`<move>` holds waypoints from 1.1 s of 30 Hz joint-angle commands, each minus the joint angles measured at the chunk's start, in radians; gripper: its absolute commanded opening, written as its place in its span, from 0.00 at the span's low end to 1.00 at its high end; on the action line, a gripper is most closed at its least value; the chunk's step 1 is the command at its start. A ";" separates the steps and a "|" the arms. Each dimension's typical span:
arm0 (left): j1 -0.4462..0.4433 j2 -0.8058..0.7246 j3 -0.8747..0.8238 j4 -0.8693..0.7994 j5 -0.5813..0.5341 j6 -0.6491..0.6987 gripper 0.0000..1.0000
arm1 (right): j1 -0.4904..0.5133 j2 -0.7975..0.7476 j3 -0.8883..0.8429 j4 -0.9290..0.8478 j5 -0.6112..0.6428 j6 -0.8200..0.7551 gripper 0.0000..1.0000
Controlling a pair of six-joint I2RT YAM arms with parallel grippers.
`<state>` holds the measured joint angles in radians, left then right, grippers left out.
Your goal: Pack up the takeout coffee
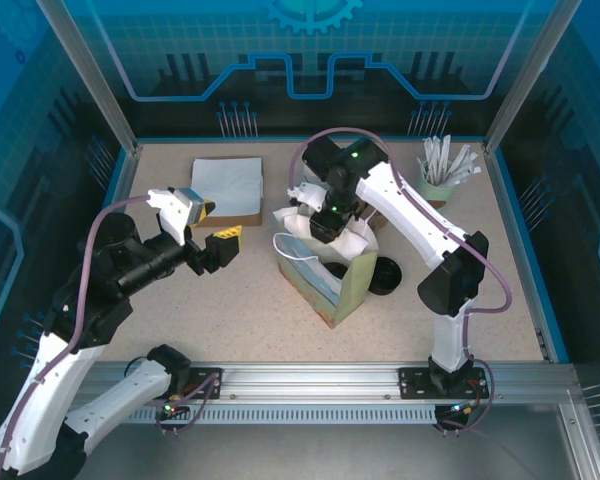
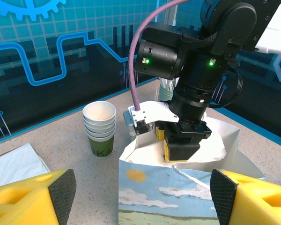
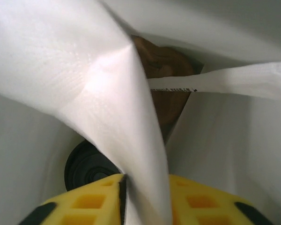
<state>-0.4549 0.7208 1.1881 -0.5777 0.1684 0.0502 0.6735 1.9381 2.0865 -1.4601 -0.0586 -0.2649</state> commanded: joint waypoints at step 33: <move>0.217 0.026 -0.338 0.100 -0.487 -0.475 0.99 | -0.542 -1.098 -1.023 0.704 0.237 0.301 1.00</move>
<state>-0.2726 0.7567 0.8951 -0.4808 -0.2665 -0.3435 0.1806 0.8791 1.1557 -0.9047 0.1452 -0.0132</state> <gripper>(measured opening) 0.987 0.999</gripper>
